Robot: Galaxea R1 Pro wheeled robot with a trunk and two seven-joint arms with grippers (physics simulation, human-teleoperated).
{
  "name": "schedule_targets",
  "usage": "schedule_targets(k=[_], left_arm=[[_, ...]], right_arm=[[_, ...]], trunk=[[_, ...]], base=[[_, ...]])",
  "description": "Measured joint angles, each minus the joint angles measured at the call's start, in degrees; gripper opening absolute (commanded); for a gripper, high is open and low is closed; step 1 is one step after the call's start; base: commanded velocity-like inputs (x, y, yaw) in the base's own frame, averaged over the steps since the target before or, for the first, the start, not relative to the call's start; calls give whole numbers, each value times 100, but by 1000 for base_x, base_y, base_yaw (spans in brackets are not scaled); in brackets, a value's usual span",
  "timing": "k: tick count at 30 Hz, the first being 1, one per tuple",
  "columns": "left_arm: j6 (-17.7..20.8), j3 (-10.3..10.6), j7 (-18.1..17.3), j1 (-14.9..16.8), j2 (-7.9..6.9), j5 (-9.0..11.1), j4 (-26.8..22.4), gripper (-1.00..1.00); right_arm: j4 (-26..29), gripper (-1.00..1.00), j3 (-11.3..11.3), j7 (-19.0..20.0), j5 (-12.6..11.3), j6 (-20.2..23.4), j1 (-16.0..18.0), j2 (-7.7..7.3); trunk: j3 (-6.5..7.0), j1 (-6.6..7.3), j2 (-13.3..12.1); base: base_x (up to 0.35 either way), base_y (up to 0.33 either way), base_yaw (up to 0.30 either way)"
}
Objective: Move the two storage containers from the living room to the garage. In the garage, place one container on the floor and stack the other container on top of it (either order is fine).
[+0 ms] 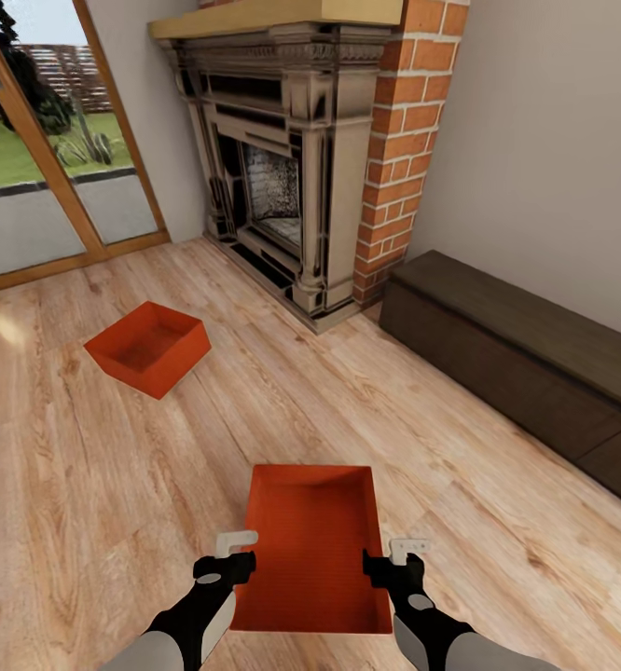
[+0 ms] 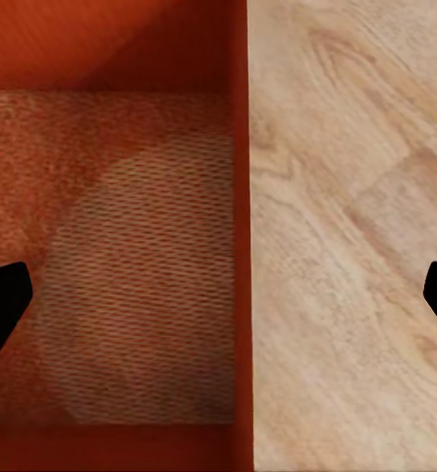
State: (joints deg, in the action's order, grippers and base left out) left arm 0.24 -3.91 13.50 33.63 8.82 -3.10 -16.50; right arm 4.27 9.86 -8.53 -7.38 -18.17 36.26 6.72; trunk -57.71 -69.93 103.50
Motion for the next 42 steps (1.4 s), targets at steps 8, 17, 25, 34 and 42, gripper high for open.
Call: schedule_targets(k=[8, 17, 25, 34, 42], left_arm=[[0, 0, 0, -4, 0, 0, 0, 100], [3, 0, 2, -2, 0, 0, 0, 100], [2, 0, 9, 0, 0, 0, -8, 100], [8, -2, 9, -1, 0, 0, -8, 100], [8, 0, 9, -2, 0, 0, -8, 100]], right_arm=[[0, 100, 0, 0, -31, 0, 0, -5], [-2, 100, 0, 0, -42, 0, 0, -5], [-5, 100, 0, 0, -40, -19, 0, -5], [-5, 100, -2, 0, -46, -28, 0, -5], [-4, 100, 0, 0, -48, -32, 0, -5]], trunk=[[-144, -176, 321], [-305, -373, 682], [-449, -549, 1003], [-610, -747, 1364], [-754, -923, 1685]], base=[[0, 0, 0], [0, 0, 0], [0, 0, 0], [0, 0, 0], [0, 0, 0]])
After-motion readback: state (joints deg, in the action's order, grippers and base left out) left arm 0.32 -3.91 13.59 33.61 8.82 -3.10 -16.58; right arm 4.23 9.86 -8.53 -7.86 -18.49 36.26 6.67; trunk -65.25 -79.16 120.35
